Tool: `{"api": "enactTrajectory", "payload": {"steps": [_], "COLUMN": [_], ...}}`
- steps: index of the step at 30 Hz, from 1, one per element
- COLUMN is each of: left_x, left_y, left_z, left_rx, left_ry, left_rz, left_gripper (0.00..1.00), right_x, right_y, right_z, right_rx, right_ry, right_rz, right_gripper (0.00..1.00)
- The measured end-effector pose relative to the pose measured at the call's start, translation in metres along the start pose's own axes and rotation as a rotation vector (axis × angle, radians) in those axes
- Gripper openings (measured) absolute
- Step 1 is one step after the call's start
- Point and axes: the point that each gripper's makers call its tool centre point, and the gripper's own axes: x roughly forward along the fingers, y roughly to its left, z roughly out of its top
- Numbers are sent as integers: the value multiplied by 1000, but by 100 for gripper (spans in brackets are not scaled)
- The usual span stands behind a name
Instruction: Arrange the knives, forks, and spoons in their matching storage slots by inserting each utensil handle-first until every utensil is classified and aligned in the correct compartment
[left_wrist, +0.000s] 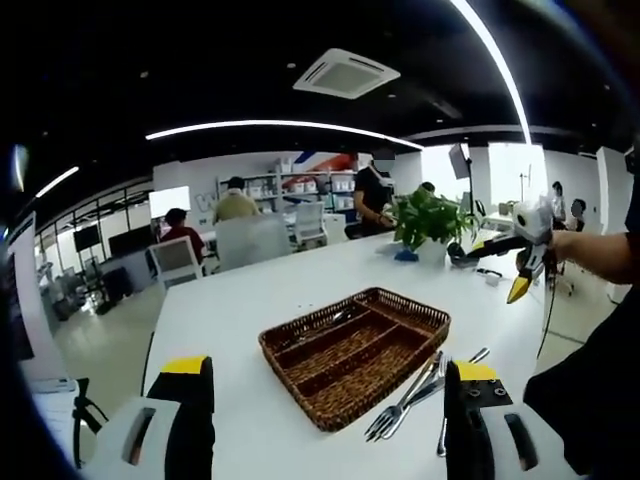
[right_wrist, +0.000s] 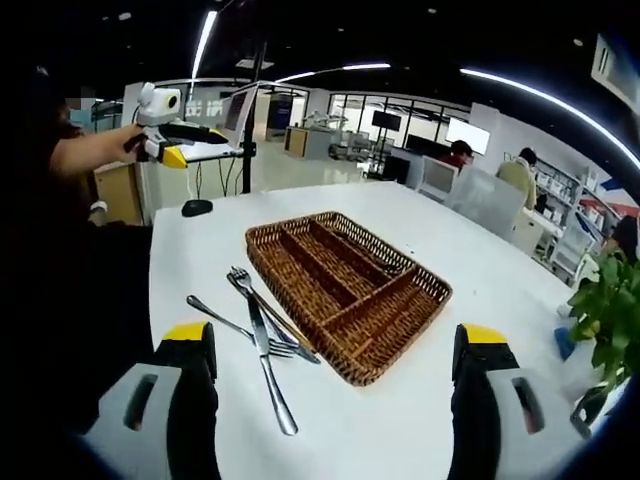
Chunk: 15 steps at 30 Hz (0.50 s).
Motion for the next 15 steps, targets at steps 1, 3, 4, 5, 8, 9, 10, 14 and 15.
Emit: {"api": "enactTrajectory", "payload": {"steps": [1,3,4,5,8,9,10,14,15], "left_x": [0,-1,-1,-1,-2,-2,-3,-5,-5], "left_y": [0,0,0,0,1,1,1,3,3], "left_z": [-1,-2,-2,-2,-2,-2,-2,-1,-1], "left_rx": [1,13,13,12,15,16,16,9,3], "left_ry": [2,1,0,-2,-2,0,-3,-3,-3], "left_rz": [1,2,1,1,2,3,3,6,5], "left_gripper": [100,100,100,100,100,100,100,100,100], "right_x": [1,3,4,5,10,12,14,20,22], "right_y": [1,2,2,3,9,12,15,20,22], "right_z": [-1,-4,-5,-7,-12,-14,-16,-22,-23], "right_rx": [-2,-2,0,-1,-17,-20,-22,-30,-36], "right_ry": [1,4,5,6,15,18,21,32,28], "right_rz": [2,10,11,14,31,37,44,60,71], "right_gripper": [99,99,99,99,97,97,97,95,93]}}
